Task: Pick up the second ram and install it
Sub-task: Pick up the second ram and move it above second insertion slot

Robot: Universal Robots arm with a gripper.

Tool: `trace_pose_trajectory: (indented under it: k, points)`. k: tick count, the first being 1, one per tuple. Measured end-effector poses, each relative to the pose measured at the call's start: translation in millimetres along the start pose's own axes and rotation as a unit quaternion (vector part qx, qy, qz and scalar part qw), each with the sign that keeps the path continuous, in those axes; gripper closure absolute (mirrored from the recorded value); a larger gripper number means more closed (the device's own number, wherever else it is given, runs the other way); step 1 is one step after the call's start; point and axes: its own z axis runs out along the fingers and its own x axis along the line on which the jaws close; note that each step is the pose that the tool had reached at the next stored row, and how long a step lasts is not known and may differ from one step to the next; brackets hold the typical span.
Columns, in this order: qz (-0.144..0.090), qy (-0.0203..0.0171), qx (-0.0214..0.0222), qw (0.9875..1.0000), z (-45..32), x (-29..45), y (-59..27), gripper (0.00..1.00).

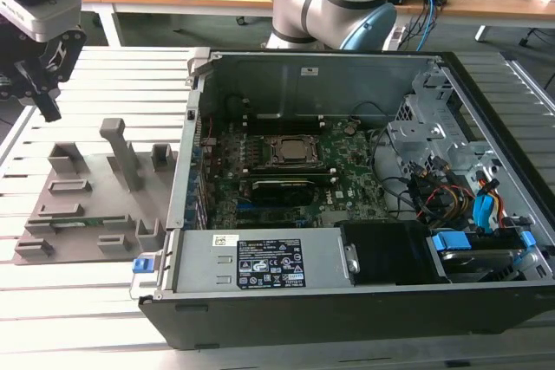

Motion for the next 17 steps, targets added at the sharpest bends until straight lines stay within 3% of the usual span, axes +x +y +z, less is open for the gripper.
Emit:
trace_pose_trajectory:
  k: [6, 11, 14, 16, 17]
  points:
    - [-0.039, 0.0018, 0.0036, 0.9992, 0.0, 0.0, 0.0, 0.89]
    - [-0.072, 0.0024, 0.0053, 0.9974, 0.0, 0.0, 0.0, 0.89]
    - [-0.100, 0.0023, 0.0059, 0.9950, 0.0, 0.0, 0.0, 0.89]
    - [-0.130, 0.0022, 0.0066, 0.9915, 0.0, 0.0, 0.0, 0.89]
    - [-0.150, 0.0023, 0.0073, 0.9886, 0.0, 0.0, 0.0, 0.89]
